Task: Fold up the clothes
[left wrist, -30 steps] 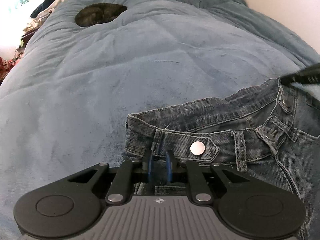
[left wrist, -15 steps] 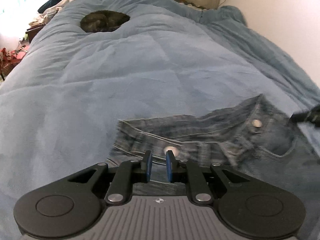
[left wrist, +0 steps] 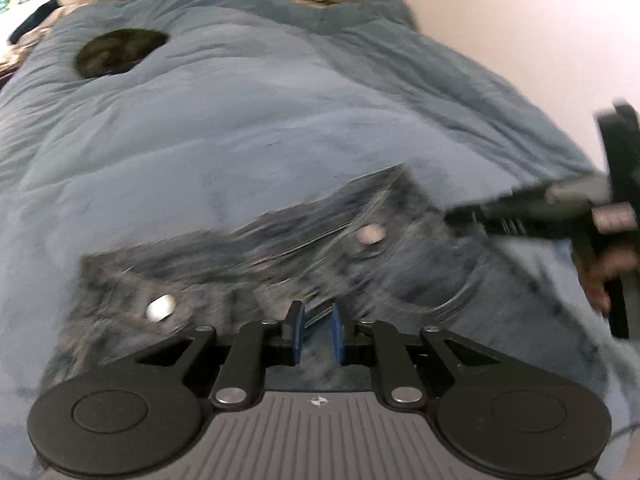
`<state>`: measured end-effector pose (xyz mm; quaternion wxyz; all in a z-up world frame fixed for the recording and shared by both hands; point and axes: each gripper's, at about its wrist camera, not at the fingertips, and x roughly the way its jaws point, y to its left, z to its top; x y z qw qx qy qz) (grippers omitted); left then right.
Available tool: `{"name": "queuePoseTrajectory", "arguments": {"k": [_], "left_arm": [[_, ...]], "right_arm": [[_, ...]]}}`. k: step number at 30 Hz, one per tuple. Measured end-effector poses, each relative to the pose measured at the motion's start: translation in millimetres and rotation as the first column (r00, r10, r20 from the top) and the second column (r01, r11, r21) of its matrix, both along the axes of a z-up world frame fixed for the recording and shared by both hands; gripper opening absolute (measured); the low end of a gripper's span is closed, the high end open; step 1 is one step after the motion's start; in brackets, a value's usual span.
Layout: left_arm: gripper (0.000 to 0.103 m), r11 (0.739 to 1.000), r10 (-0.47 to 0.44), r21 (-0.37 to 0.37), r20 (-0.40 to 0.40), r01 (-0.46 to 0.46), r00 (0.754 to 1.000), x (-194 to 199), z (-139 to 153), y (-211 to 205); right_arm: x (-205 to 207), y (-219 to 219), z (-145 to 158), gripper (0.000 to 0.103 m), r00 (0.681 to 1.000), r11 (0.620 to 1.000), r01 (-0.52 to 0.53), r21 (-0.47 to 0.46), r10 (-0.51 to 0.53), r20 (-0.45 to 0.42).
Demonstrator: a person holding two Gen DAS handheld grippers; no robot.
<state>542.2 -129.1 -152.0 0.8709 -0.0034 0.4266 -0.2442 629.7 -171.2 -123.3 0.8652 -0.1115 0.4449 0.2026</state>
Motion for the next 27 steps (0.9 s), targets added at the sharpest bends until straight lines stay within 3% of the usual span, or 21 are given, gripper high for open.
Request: {"name": "queuePoseTrajectory", "arguments": {"k": [5, 11, 14, 19, 22, 27], "left_arm": [[0.014, 0.997, -0.082, 0.005, 0.026, 0.082, 0.996, 15, 4, -36], [0.014, 0.991, -0.131, -0.008, 0.027, 0.131, 0.991, 18, 4, -62], [0.014, 0.981, -0.190, -0.046, 0.026, 0.191, 0.981, 5, 7, -79], [0.012, 0.951, -0.302, -0.068, -0.014, 0.301, 0.953, -20, -5, -120], [0.012, 0.930, -0.364, -0.055, -0.021, 0.363, 0.931, -40, -13, -145], [0.012, 0.901, -0.433, -0.023, -0.056, 0.433, 0.900, -76, -38, -178]], "right_arm": [[-68, -47, -1, 0.006, 0.998, 0.997, 0.020, -0.074, -0.025, -0.064], [-142, -114, -5, 0.006, 0.974, 0.975, 0.170, -0.144, -0.189, -0.123], [-162, -130, 14, 0.009, 0.964, 0.967, 0.247, -0.066, -0.252, -0.090], [-160, -103, 31, 0.011, 0.982, 0.980, 0.187, 0.073, -0.185, -0.032], [-151, -89, 14, 0.011, 0.983, 0.980, 0.175, 0.100, -0.168, -0.069], [-174, -115, -16, 0.007, 0.965, 0.969, 0.237, 0.067, -0.227, -0.133]]}}
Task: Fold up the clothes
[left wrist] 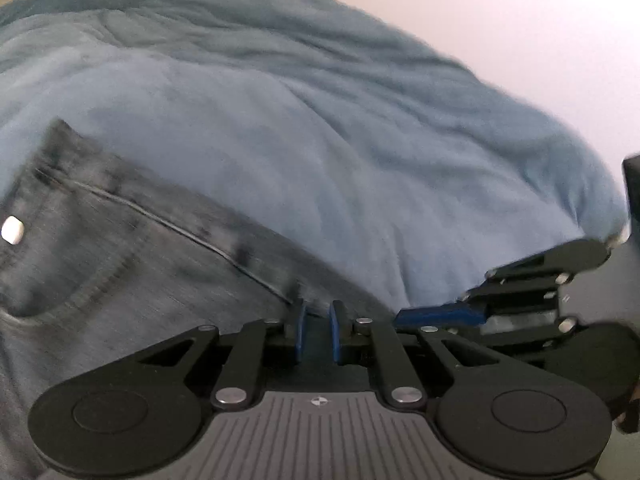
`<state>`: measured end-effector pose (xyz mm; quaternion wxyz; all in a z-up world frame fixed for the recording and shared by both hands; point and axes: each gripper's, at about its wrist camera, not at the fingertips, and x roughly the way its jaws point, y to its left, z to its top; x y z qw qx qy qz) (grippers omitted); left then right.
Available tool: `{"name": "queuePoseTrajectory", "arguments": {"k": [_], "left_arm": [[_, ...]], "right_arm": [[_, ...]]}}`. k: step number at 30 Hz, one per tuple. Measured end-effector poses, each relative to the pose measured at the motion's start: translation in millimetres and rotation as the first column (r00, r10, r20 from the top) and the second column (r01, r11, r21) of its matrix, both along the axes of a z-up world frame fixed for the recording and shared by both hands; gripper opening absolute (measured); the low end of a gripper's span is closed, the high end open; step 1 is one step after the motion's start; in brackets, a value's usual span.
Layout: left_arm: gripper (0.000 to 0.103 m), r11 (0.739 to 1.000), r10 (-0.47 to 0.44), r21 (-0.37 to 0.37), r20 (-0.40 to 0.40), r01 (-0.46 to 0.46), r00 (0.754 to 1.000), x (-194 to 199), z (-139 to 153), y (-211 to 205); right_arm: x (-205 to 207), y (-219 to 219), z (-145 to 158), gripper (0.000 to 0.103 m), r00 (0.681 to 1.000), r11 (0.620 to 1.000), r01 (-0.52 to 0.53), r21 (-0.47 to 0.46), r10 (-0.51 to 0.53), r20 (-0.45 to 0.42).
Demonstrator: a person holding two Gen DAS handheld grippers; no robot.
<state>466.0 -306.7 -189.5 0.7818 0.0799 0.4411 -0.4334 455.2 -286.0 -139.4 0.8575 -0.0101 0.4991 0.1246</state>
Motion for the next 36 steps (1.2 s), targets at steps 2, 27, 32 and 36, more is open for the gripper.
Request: {"name": "queuePoseTrajectory", "arguments": {"k": [2, 27, 32, 36], "left_arm": [[0.018, 1.000, 0.002, 0.018, 0.053, -0.003, 0.999, -14, 0, -7], [0.015, 0.632, 0.758, 0.114, 0.114, -0.766, 0.642, -24, 10, 338], [0.016, 0.547, 0.832, 0.148, 0.013, -0.824, 0.555, -35, -16, 422], [0.023, 0.594, 0.803, 0.082, -0.113, -0.800, 0.585, -50, -20, 451]], "right_arm": [[-8, -10, 3, 0.008, 1.000, 1.000, 0.024, -0.019, -0.024, -0.016], [64, 314, 42, 0.011, 0.849, 0.837, -0.528, 0.146, 0.516, 0.112], [73, 396, 7, 0.011, 0.781, 0.770, -0.624, 0.133, 0.620, 0.080], [79, 422, -6, 0.011, 0.765, 0.754, -0.642, 0.138, 0.642, 0.051]]}}
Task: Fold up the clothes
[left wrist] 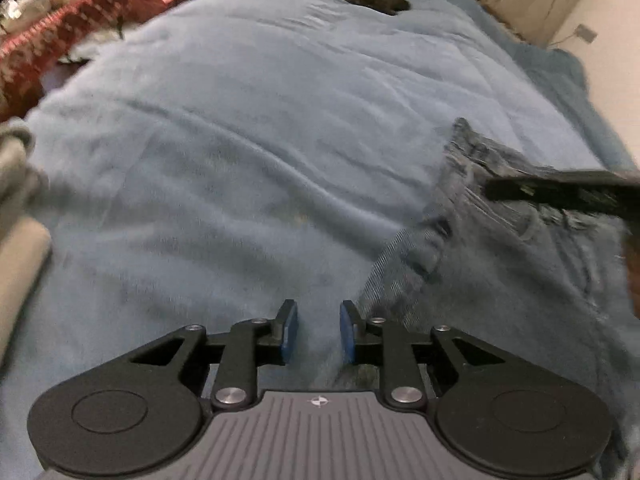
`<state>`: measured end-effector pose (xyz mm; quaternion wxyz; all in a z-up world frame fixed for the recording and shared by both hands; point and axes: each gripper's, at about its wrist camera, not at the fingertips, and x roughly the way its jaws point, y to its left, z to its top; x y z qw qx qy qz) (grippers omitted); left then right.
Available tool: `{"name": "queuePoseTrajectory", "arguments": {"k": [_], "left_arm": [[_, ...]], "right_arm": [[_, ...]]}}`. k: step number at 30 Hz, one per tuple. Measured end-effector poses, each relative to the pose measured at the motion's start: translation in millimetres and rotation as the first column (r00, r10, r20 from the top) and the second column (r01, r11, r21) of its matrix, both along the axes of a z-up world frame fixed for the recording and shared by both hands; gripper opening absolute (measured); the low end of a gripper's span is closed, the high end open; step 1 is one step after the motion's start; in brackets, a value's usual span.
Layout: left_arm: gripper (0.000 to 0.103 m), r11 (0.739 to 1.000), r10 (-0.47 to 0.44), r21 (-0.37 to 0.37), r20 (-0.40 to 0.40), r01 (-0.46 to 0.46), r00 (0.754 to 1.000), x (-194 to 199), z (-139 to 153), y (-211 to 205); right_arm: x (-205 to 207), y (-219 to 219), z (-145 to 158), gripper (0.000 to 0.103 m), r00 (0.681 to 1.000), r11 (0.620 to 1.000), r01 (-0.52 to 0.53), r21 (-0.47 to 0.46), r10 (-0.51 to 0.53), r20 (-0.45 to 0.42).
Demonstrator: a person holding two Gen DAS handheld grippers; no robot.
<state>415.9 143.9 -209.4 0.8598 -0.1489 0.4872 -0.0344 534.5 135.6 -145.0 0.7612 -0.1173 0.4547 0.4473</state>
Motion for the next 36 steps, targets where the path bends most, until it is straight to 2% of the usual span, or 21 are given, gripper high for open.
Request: {"name": "queuePoseTrajectory", "arguments": {"k": [6, 10, 13, 14, 15, 19, 22, 24, 27, 29, 32, 33, 36], "left_arm": [[0.029, 0.992, -0.088, -0.096, -0.025, 0.085, 0.996, 3, -22, 13], [0.029, 0.982, -0.158, -0.115, -0.030, 0.153, 0.987, 9, -26, 8], [0.019, 0.972, -0.170, -0.170, -0.041, 0.161, 0.985, 8, -26, 11], [0.009, 0.970, -0.168, -0.188, -0.046, 0.156, 0.985, 7, -26, 13], [0.005, 0.973, -0.153, -0.182, -0.053, 0.141, 0.987, 5, -24, 14], [0.004, 0.990, -0.096, -0.106, -0.058, 0.090, 0.994, -6, -11, 9], [0.004, 0.996, -0.090, -0.033, -0.050, 0.089, 0.995, -11, -5, 2], [0.004, 0.998, -0.060, -0.037, -0.061, 0.058, 0.996, -9, -8, 1], [0.004, 0.997, 0.005, -0.081, -0.079, -0.011, 0.997, -6, -11, 6], [0.009, 0.991, 0.054, -0.121, -0.090, -0.064, 0.994, -7, -10, 12], [0.012, 0.982, 0.097, -0.155, -0.079, -0.108, 0.992, -12, -6, 19], [0.011, 0.983, 0.097, -0.148, -0.070, -0.107, 0.993, -14, -4, 19], [0.011, 0.994, 0.087, -0.065, -0.054, -0.091, 0.995, -16, -1, 18]], "right_arm": [[2, 20, -19, 0.011, 0.999, 0.998, -0.052, -0.045, 0.051, -0.014], [5, 19, -24, 0.011, 0.998, 0.996, -0.056, -0.068, 0.055, -0.017], [9, 15, -26, 0.011, 0.999, 0.997, -0.044, -0.068, 0.042, -0.027], [10, 14, -26, 0.011, 0.999, 0.997, -0.042, -0.062, 0.040, -0.030], [11, 14, -27, 0.011, 0.999, 0.998, -0.043, -0.054, 0.041, -0.031], [12, 24, -33, 0.011, 0.995, 0.995, -0.097, -0.038, 0.095, -0.029], [18, 41, -55, 0.007, 0.992, 0.987, -0.113, -0.110, 0.118, 0.037], [32, 51, -71, 0.000, 0.994, 0.987, -0.089, -0.136, 0.097, 0.050], [41, 57, -71, 0.000, 0.998, 0.989, -0.053, -0.140, 0.058, 0.026], [26, 54, -54, 0.005, 0.995, 0.990, -0.078, -0.121, 0.085, 0.055], [-7, 46, -36, 0.009, 0.989, 0.987, -0.148, -0.061, 0.149, 0.010], [-18, 46, -35, 0.009, 0.985, 0.983, -0.174, -0.056, 0.174, -0.008], [-42, 56, -51, 0.009, 0.969, 0.969, -0.243, -0.048, 0.240, -0.063]]}}
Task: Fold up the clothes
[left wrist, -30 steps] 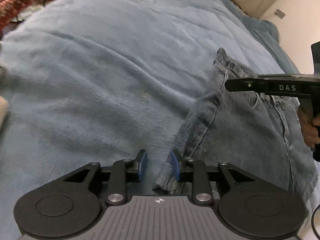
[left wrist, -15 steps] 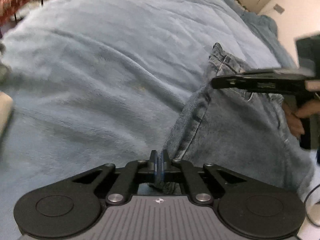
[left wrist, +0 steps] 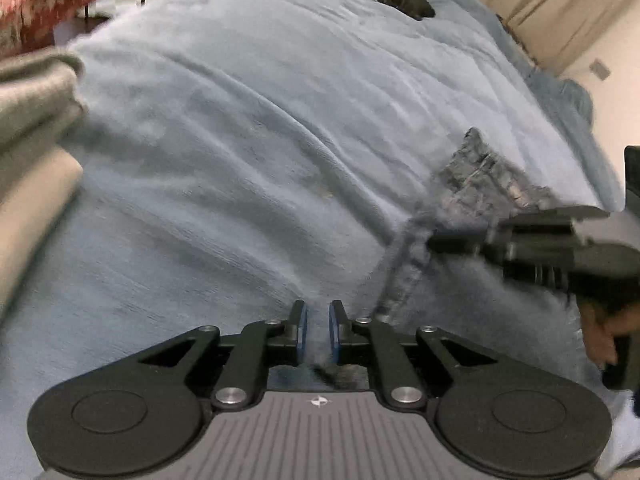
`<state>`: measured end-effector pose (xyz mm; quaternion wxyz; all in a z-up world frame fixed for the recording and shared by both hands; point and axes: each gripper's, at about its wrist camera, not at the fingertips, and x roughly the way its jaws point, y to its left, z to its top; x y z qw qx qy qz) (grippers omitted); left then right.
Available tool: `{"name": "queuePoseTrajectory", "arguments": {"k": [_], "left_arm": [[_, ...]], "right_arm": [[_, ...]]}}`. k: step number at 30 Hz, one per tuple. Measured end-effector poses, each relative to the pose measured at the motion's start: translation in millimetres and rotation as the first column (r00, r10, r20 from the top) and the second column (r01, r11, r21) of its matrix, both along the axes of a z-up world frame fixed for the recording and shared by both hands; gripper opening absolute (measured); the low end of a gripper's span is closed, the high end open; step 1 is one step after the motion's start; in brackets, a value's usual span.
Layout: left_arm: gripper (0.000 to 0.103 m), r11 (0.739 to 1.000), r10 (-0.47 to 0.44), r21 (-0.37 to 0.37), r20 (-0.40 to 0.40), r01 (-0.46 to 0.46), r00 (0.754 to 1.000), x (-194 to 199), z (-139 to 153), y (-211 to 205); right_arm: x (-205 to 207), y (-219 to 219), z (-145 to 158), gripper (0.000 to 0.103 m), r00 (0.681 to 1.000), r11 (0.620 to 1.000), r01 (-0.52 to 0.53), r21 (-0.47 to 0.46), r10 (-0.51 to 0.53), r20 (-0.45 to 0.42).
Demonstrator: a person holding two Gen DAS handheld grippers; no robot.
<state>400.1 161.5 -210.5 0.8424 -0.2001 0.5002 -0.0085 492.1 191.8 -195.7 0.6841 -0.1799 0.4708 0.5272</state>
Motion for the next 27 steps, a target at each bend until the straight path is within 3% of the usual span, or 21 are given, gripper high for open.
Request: {"name": "queuePoseTrajectory", "arguments": {"k": [5, 8, 13, 17, 21, 27], "left_arm": [[0.008, 1.000, -0.006, 0.006, 0.044, 0.006, 0.999, -5, 10, 0], [0.008, 0.997, -0.079, 0.022, 0.094, 0.078, 0.992, -2, 19, -12], [0.009, 0.989, -0.142, 0.055, 0.052, 0.140, 0.988, 3, -1, -29], [0.007, 0.989, -0.127, 0.074, 0.020, 0.125, 0.992, 1, -17, -28], [0.005, 0.990, -0.113, 0.084, 0.006, 0.112, 0.994, 1, -15, -28], [0.006, 0.997, -0.062, 0.041, 0.024, 0.061, 0.998, -1, 7, -21]], "right_arm": [[-5, 23, -35, 0.007, 1.000, 1.000, 0.015, -0.020, -0.015, 0.000], [-1, 21, -15, 0.009, 0.999, 0.998, 0.050, 0.031, -0.050, -0.012], [21, -6, 17, 0.009, 0.991, 0.993, 0.118, 0.027, -0.119, 0.061], [48, -5, -12, 0.009, 0.986, 0.989, 0.137, -0.049, -0.131, 0.108], [66, 19, -33, 0.004, 0.983, 0.991, 0.121, -0.056, -0.112, 0.144], [67, -5, 9, 0.011, 0.980, 0.989, 0.148, 0.028, -0.150, 0.133]]}}
